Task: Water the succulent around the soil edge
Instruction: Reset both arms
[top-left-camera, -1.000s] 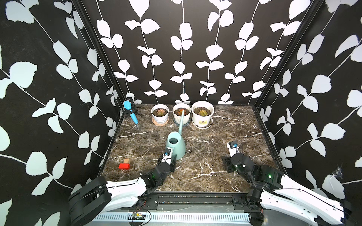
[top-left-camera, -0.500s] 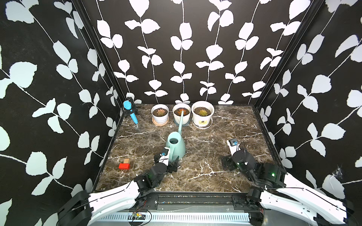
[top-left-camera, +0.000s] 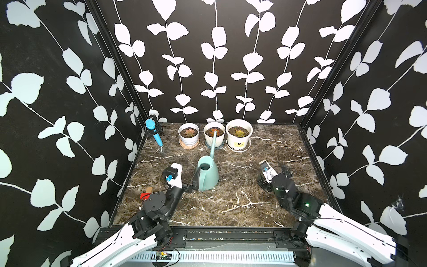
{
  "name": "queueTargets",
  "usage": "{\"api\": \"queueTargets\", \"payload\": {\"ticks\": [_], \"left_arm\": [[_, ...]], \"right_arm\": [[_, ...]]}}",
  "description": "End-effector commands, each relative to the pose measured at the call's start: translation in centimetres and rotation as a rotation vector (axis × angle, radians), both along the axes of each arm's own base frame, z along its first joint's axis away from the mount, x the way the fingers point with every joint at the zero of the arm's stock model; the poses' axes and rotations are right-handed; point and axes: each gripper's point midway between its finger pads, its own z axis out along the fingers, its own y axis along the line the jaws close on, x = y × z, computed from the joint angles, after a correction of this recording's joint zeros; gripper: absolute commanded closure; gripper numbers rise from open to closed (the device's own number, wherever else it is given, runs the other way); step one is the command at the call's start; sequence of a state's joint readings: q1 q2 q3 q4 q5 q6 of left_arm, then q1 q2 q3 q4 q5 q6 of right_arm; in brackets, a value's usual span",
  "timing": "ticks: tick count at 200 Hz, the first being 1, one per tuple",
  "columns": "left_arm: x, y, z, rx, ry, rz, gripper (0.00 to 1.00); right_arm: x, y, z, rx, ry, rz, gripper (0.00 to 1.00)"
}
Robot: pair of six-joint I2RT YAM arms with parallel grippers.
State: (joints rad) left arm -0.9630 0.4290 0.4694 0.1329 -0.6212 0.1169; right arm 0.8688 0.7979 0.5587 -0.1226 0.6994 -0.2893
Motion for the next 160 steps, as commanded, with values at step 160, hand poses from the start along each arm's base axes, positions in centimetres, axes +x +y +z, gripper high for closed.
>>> {"api": "queueTargets", "payload": {"ticks": [160], "left_arm": [[17.2,13.4,-19.5,0.075,0.439,0.361,0.01]], "right_arm": [[12.8,-16.2,-11.9,0.491,-0.019,-0.541,0.0]]}}
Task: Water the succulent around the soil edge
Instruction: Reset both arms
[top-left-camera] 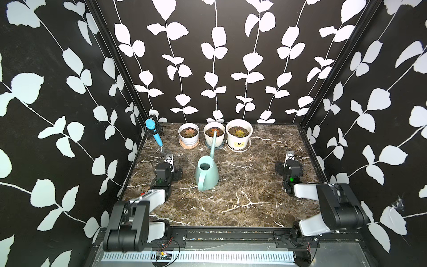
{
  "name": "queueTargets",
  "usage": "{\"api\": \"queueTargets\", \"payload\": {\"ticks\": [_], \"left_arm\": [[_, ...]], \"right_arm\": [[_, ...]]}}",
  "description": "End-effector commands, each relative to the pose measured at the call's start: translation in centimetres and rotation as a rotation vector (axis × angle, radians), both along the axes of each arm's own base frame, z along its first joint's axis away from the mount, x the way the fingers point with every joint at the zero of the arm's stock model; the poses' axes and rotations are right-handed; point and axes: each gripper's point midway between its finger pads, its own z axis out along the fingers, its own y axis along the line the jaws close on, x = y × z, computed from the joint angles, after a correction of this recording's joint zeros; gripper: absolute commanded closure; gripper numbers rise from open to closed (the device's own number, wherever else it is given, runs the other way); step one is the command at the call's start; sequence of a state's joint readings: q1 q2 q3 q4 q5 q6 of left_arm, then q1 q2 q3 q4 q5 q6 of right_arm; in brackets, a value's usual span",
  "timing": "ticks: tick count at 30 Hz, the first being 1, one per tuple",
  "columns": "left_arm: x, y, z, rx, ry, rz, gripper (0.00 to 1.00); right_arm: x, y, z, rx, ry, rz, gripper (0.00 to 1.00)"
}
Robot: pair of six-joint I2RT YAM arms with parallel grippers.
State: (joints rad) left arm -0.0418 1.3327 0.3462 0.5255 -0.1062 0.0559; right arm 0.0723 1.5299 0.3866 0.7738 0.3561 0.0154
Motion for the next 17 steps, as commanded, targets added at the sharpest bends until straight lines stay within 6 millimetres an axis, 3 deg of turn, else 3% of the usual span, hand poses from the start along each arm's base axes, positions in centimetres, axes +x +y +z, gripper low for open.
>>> {"api": "queueTargets", "payload": {"ticks": [1,4,7,8,17], "left_arm": [[3.6,-0.6,4.5,-0.036,-0.173,-0.034,0.01],[4.8,-0.8,4.0,-0.008,-0.168,-0.065,0.01],[4.8,-1.2,2.9,-0.009,-0.265,-0.09,0.01],[4.6,-1.0,2.3,-0.013,-0.22,-0.075,0.01],[4.9,-1.6,2.2,-0.011,-0.179,-0.115,0.01]], "right_arm": [[1.0,0.7,1.9,0.046,-0.091,0.038,0.0],[1.0,0.6,2.0,0.045,-0.1,0.034,0.01],[1.0,0.7,2.0,0.042,-0.105,0.036,0.01],[1.0,0.6,2.0,0.044,-0.099,0.035,0.01],[1.5,2.0,1.7,0.062,-0.078,0.13,0.01]]}}
